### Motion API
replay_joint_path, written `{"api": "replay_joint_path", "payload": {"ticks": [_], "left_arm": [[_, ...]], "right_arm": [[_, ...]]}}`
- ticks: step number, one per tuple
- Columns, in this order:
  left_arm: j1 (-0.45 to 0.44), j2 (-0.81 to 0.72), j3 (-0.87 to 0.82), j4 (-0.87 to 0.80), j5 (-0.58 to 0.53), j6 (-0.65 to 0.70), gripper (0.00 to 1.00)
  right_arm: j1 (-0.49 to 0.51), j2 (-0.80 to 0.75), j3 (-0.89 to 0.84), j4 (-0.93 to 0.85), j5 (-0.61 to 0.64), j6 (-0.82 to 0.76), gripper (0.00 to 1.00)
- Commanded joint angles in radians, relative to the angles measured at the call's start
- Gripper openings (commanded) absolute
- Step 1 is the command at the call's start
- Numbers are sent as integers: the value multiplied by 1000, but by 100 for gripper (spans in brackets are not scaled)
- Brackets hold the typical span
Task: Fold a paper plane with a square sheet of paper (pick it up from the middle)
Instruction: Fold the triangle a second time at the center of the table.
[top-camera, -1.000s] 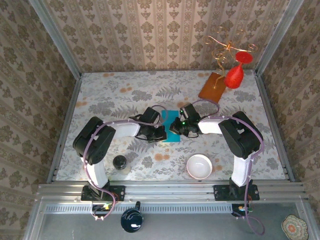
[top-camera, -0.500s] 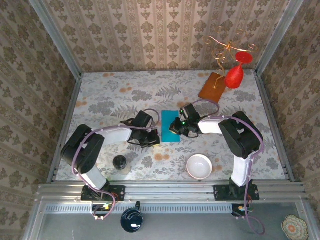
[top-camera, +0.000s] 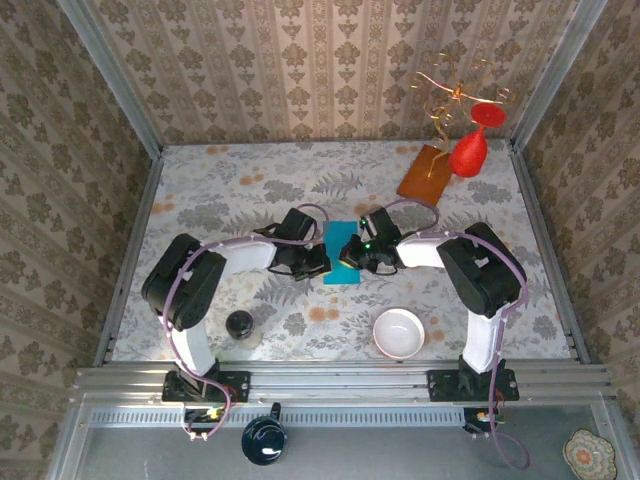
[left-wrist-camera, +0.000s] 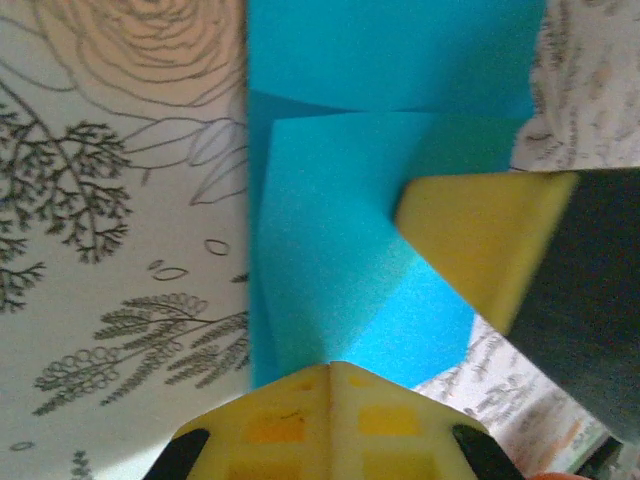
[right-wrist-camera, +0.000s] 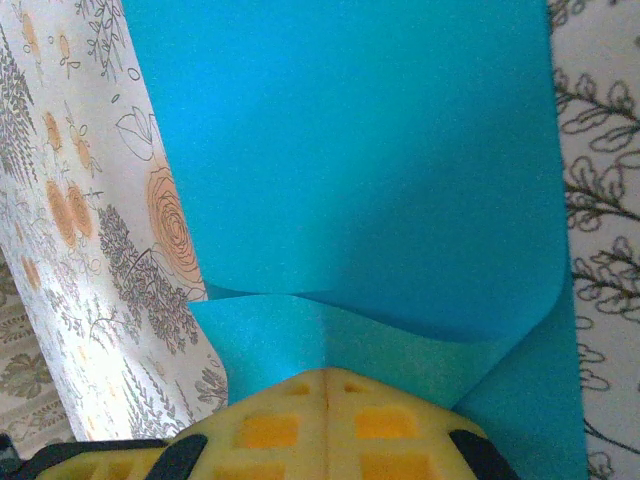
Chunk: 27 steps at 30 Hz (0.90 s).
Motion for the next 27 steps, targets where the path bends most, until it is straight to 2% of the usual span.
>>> {"api": "replay_joint_path", "payload": {"ticks": [1, 9, 14, 17, 21, 27], "left_arm": [[-8, 13, 18, -64, -46, 21, 0], [-11, 29, -32, -71, -61, 10, 0], [-11, 32, -37, -82, -77, 13, 0], [-11, 27, -34, -92, -87, 18, 0], [-11, 27, -29, -95, -84, 20, 0], [-10, 25, -30, -100, -84, 23, 0]], "right_arm": [[-14, 65, -41, -135, 77, 7, 0], [-15, 49, -38, -109, 31, -2, 0], [-15, -16, 16, -103, -44, -66, 0], [-13, -73, 39, -119, -80, -130, 4], [8, -114, 50, -180, -51, -199, 8], [33, -75, 61, -183, -79, -209, 7]]}}
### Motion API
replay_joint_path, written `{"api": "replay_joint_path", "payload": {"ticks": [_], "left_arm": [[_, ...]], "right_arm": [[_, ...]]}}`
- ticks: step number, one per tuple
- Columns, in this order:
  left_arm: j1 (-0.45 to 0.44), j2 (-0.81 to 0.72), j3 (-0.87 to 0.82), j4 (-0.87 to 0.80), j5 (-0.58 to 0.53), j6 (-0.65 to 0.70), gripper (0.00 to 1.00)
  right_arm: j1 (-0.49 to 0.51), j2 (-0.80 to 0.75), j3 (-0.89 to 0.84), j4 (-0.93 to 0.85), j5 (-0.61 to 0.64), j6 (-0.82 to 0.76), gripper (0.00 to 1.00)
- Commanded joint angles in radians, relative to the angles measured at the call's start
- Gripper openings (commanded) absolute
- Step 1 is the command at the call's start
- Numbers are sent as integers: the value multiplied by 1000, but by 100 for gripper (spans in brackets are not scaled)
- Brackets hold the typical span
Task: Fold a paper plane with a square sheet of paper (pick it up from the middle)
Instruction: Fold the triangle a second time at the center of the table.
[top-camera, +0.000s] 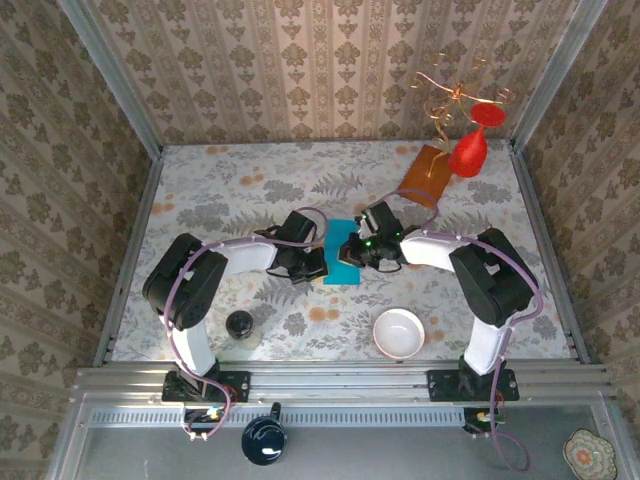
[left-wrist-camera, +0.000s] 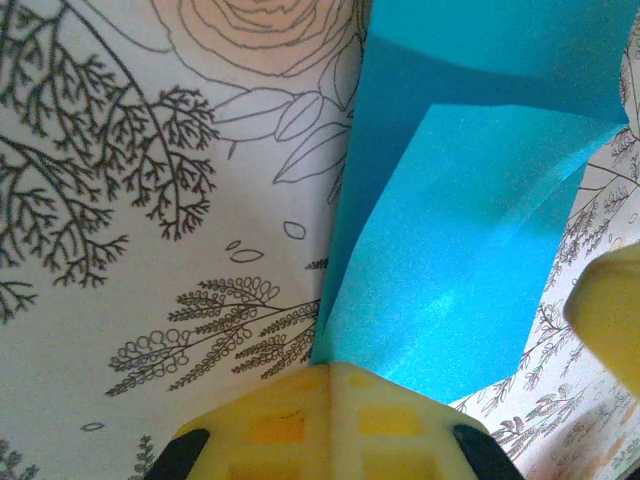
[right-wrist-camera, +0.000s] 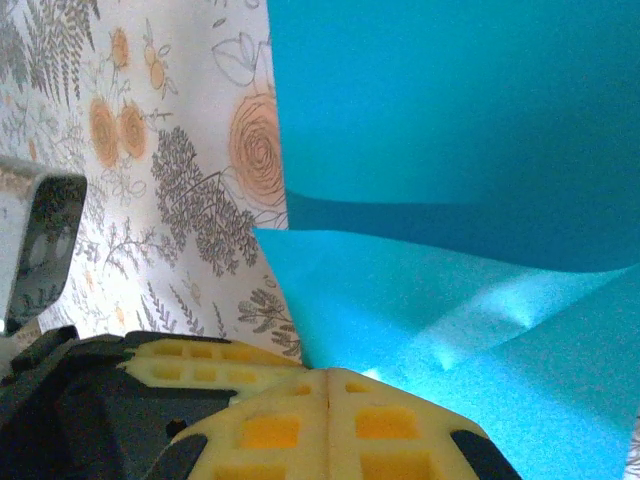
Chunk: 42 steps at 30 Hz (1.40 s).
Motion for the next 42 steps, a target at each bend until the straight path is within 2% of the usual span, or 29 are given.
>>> {"api": "replay_joint_path", "payload": {"ticks": [1, 15, 24, 32, 42], "left_arm": [[-6, 20, -18, -70, -41, 20, 0], [-7, -17, -5, -79, -39, 21, 0], [-8, -75, -25, 32, 30, 5, 0], [-15, -17, -31, 42, 52, -5, 1], [-13, 21, -66, -38, -6, -12, 0]], "right_arm": [[20, 24, 30, -42, -33, -42, 6], [34, 126, 68, -82, 17, -46, 2], [32, 159, 50, -80, 32, -31, 1], [29, 156, 42, -66, 26, -23, 0], [8, 159, 39, -40, 10, -44, 0]]}}
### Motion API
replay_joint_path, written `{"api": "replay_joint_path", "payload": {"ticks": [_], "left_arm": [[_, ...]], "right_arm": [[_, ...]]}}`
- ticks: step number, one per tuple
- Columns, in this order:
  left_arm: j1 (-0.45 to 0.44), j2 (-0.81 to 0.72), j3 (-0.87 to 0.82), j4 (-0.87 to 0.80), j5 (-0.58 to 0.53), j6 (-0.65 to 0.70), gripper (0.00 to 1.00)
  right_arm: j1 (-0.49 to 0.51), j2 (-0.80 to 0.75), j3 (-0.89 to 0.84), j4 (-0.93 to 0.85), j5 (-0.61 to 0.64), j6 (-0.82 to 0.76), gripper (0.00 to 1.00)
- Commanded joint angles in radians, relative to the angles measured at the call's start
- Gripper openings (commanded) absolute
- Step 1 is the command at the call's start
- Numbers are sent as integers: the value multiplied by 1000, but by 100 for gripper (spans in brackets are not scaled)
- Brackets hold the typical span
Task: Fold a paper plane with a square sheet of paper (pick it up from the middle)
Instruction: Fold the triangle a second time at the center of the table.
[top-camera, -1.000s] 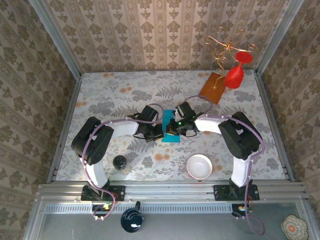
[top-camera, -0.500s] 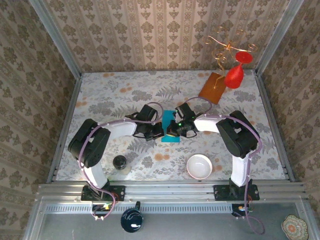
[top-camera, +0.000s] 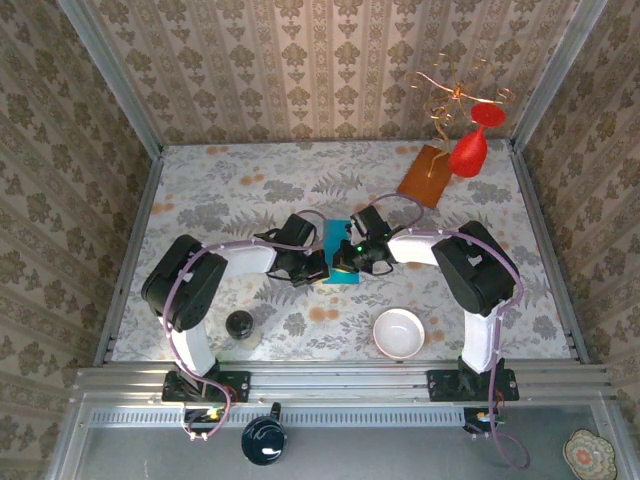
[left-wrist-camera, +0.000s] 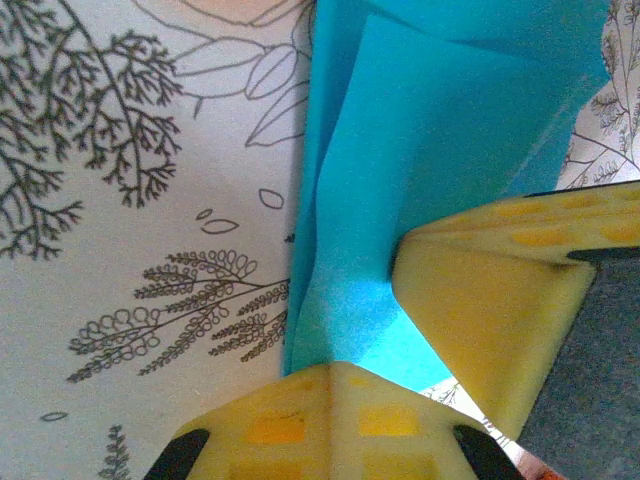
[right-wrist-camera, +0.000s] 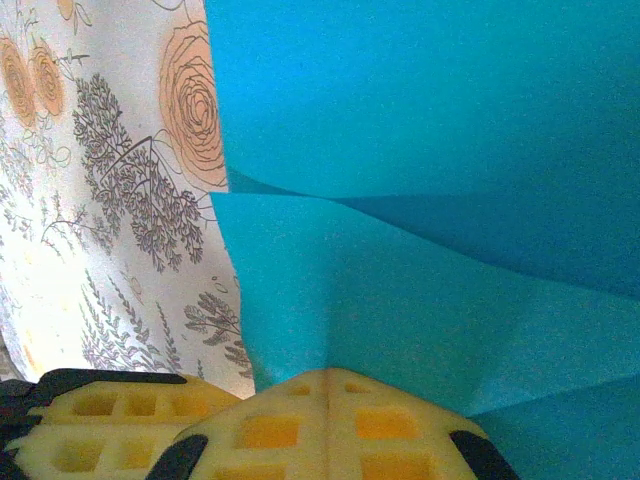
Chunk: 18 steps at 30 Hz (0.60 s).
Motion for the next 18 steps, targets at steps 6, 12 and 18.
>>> {"api": "replay_joint_path", "payload": {"ticks": [6, 12, 18], "left_arm": [[2, 19, -74, -101, -57, -25, 0], [5, 4, -101, -99, -53, -36, 0], [11, 10, -98, -84, -37, -33, 0]], "right_arm": [[-68, 28, -26, 19, 23, -42, 0], [-181, 46, -14, 40, 13, -65, 1], [-256, 58, 45, -11, 31, -104, 1]]}}
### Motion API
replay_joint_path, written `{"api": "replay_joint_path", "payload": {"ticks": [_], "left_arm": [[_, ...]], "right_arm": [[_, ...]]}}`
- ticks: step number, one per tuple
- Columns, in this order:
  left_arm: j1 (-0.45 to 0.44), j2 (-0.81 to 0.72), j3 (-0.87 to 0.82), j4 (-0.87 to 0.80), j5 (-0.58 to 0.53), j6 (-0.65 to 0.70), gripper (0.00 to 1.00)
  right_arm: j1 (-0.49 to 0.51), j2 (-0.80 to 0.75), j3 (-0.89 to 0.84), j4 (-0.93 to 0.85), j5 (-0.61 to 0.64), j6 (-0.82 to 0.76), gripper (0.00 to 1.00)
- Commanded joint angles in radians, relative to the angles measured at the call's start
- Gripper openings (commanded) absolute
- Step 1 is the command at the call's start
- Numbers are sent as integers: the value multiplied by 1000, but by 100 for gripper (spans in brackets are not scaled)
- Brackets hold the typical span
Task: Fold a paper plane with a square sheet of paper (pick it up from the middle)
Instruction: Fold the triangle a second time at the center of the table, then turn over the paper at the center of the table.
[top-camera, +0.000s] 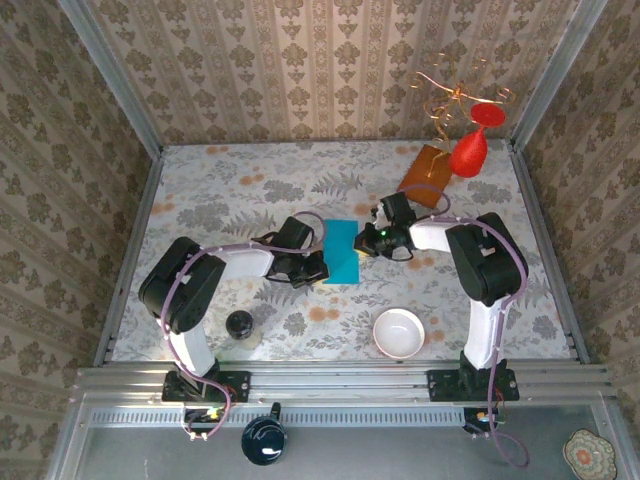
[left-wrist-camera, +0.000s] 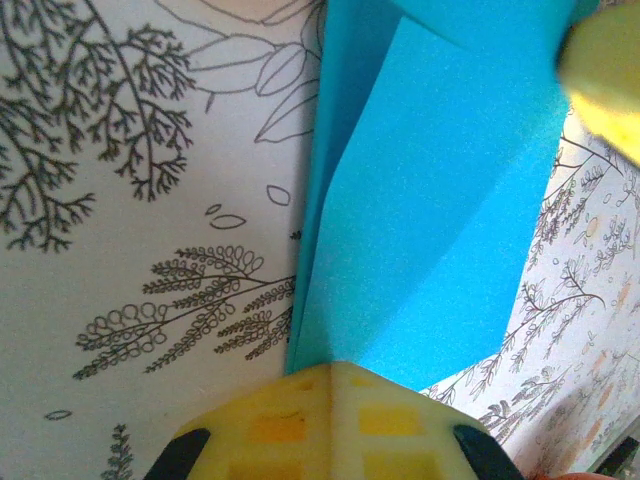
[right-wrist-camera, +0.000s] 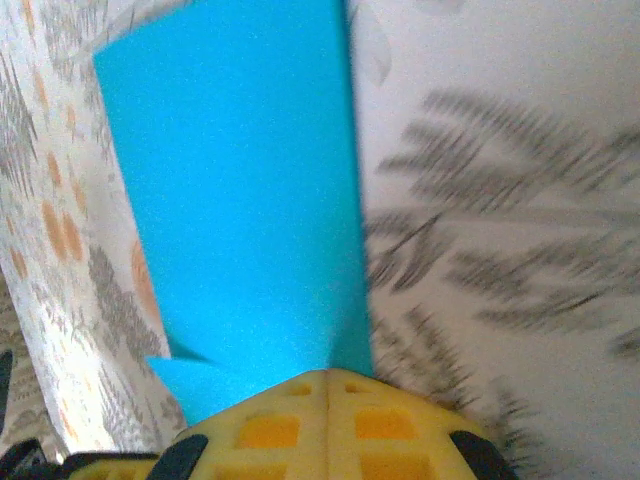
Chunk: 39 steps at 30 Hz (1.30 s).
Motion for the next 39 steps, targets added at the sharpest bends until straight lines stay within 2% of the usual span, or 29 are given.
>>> {"api": "replay_joint_path", "payload": {"ticks": [1, 9, 13, 16, 20, 26, 31, 34, 39], "left_arm": [[6, 25, -39, -151, -39, -5, 0], [5, -42, 44, -70, 34, 47, 3], [14, -78, 86, -29, 26, 55, 9], [29, -72, 98, 4, 15, 52, 14], [47, -33, 119, 33, 20, 42, 17], [54, 38, 158, 32, 18, 40, 17], [69, 65, 143, 36, -6, 28, 17], [78, 71, 131, 26, -19, 34, 18], [85, 95, 113, 38, -4, 32, 18]], "right_arm": [[-48, 18, 37, -54, 93, -46, 1], [-44, -158, 4, -113, 124, -55, 4], [-16, -231, -63, -99, 109, -6, 12], [-2, -256, -120, -47, 79, 66, 24], [24, -253, -172, 34, 32, 163, 33], [70, -206, -173, 84, 17, 235, 33], [84, -179, -161, 64, 61, 280, 36], [89, -168, -146, 43, 82, 280, 39], [98, -135, -112, 24, 74, 273, 39]]}}
